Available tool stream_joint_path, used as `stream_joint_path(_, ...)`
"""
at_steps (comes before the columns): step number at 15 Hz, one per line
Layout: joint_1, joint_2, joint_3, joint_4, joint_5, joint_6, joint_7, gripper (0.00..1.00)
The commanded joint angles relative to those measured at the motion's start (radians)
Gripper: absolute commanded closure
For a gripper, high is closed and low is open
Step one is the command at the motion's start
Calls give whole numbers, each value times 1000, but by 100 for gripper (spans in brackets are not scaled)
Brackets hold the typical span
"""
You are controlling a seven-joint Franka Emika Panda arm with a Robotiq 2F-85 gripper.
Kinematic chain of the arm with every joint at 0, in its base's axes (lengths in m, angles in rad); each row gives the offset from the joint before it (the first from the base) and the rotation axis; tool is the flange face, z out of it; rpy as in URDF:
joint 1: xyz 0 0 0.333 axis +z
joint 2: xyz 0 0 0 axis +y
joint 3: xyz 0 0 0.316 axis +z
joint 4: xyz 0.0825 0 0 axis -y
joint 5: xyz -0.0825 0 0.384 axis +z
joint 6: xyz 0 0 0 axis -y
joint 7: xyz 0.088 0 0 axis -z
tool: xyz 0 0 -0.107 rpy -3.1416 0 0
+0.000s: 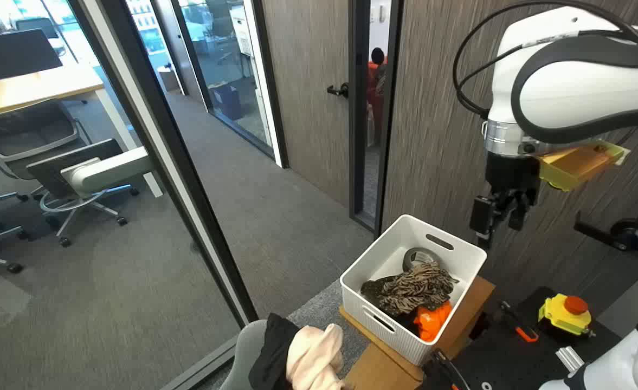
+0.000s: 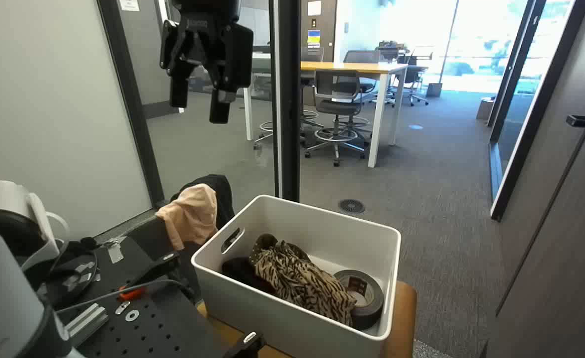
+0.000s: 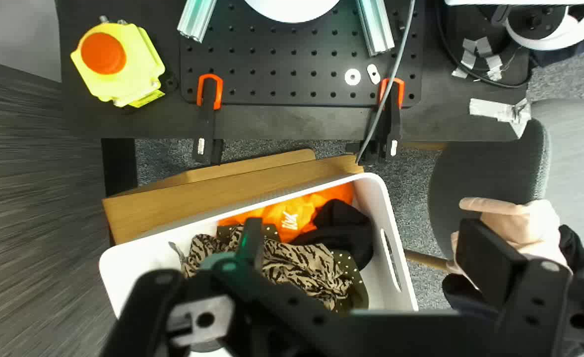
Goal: Move the objects from the grey chair then put them in the white box
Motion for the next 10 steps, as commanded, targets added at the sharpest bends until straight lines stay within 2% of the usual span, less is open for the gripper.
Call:
stream_joint_path(1,-3,0,2,4,1,0,-2,0)
stream_joint_path(6,-3,-3,2,10,1,0,-2,0)
stream_joint_path(10,24,108,2,33,-6,68,-63,0)
